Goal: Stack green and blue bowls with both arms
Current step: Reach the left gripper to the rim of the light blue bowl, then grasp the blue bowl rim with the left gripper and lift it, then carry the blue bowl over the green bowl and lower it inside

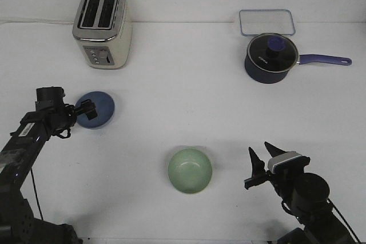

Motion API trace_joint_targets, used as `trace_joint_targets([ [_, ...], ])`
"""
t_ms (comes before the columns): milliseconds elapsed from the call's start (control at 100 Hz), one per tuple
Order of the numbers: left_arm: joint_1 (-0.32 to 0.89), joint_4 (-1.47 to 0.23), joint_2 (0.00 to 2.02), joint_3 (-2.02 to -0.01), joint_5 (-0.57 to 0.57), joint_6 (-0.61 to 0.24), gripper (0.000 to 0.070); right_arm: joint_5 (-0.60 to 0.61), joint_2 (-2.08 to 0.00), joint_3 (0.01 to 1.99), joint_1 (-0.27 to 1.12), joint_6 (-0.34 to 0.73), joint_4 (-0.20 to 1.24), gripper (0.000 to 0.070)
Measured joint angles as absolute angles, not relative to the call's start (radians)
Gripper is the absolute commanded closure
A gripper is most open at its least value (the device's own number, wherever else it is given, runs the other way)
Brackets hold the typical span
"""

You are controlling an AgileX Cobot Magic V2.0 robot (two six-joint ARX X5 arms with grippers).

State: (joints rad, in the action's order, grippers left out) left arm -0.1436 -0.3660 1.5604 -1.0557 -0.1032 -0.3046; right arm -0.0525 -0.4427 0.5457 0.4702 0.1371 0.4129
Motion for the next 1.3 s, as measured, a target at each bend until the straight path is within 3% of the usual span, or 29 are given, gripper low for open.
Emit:
trace_joint_targets([
  [70, -0.144, -0.367, 1.575, -1.056, -0.103, -0.298, 0.0358, -0.052, -0.443, 0.546, 0.470, 0.137, 0.415, 0.0371],
  [130, -0.144, -0.367, 1.578, -1.056, -0.103, -0.288, 0.0572, -0.052, -0.443, 0.546, 0.471, 0.137, 0.417, 0.0371],
  [180, -0.144, -0.365, 1.578, -1.056, -0.103, -0.275, 0.0697, -0.052, -0.443, 0.546, 0.470, 0.137, 0.419, 0.0371],
  [520, -0.136, -0.376, 1.553, -1.056, -0.142, -0.202, 0.0686, -0.052, -0.443, 0.546, 0.471, 0.137, 0.419, 0.0371],
  [770, -0.045, -0.427, 1.355, -1.083, -0.303, -0.176, 0.0686, -0.052, -0.443, 0.546, 0.470, 0.137, 0.419, 0.0371],
  [1000, 0.182, -0.487, 1.189, -1.108, -0.362, -0.174, 0.0686, -0.052, -0.443, 0.546, 0.470, 0.137, 0.419, 0.0371],
  [1300, 0.566, -0.500, 1.236, -1.108, -0.327, -0.173, 0.0686, -0.052, -0.443, 0.546, 0.470, 0.137, 0.419, 0.0371],
])
